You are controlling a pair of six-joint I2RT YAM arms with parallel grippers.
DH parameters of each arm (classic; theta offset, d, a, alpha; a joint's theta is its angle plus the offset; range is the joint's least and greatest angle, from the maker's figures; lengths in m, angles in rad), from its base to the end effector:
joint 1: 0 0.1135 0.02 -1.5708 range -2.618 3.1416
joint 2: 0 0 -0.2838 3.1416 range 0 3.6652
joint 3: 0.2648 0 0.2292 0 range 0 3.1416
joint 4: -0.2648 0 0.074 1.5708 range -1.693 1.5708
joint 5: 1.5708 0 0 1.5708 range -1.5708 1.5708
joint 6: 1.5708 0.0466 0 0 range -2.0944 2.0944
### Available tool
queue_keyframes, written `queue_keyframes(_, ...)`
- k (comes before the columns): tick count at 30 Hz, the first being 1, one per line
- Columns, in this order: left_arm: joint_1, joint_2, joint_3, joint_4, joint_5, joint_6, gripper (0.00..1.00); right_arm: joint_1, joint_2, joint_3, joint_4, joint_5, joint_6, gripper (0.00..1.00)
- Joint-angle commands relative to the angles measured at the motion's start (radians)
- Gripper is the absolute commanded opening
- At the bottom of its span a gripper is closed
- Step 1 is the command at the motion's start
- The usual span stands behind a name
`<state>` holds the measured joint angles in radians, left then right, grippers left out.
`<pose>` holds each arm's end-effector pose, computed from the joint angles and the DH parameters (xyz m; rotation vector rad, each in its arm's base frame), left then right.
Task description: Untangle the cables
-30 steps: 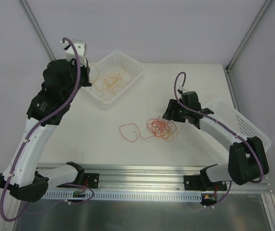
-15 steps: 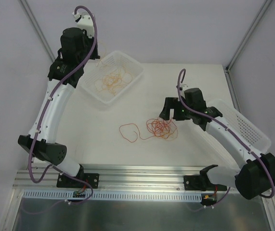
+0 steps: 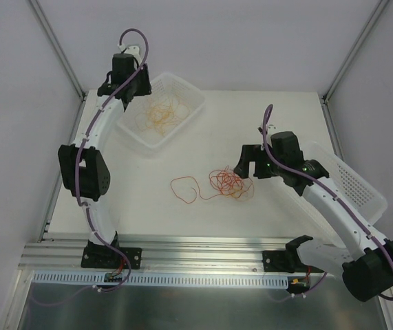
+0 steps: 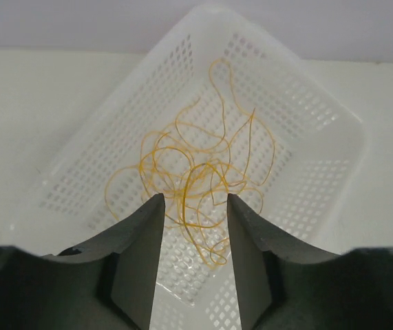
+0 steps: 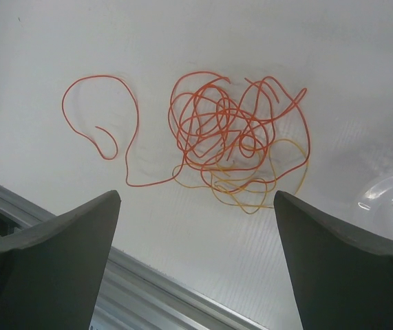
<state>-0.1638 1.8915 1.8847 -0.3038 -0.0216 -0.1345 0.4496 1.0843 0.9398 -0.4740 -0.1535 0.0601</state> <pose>0.4401 -0.0717 0.4045 0.0128 1.8854 -0.1842 0.1884 0.0988 0.3223 -0.5150 2.1571 0.4530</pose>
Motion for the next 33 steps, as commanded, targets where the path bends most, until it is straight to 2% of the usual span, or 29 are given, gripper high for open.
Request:
queue_keyframes(1, 0.012, 0.052, -0.035, 0.042, 0.083, -0.071, 0.45, 0.006, -0.018, 0.002, -0.035, 0.020, -0.029, 0.99)
queue_keyframes(3, 0.010, 0.023, -0.067, 0.042, 0.104, -0.091, 0.59, 0.006, -0.011, 0.013, -0.051, 0.025, -0.037, 1.00)
queue_keyframes(4, 0.010, -0.011, -0.094, 0.042, 0.120, -0.094, 0.72, 0.005, -0.008, 0.016, -0.052, 0.034, -0.039, 0.99)
queue_keyframes(8, -0.005, -0.124, -0.196, 0.042, 0.152, -0.079, 0.89, 0.004, 0.020, 0.020, -0.046, 0.043, -0.019, 0.99)
queue_keyframes(13, -0.081, -0.313, -0.367, 0.040, 0.184, -0.050, 0.92, 0.004, 0.084, 0.024, -0.043, 0.057, 0.024, 1.00)
queue_keyframes(16, -0.172, -0.412, -0.502, 0.035, 0.181, -0.033, 0.90, 0.004, 0.117, 0.024, -0.035, 0.055, 0.040, 0.99)
queue_keyframes(21, -0.368, -0.500, -0.634, 0.035, 0.178, -0.079, 0.89, 0.003, 0.178, 0.016, -0.031, 0.051, 0.067, 0.90)
queue_keyframes(26, -0.505, -0.439, -0.671, 0.035, 0.178, -0.139, 0.88, 0.004, 0.200, -0.041, -0.005, 0.032, 0.127, 0.77)
queue_keyframes(33, -0.612, -0.249, -0.561, 0.037, 0.196, -0.211, 0.86, 0.029, 0.223, -0.108, 0.023, 0.081, 0.308, 0.71)
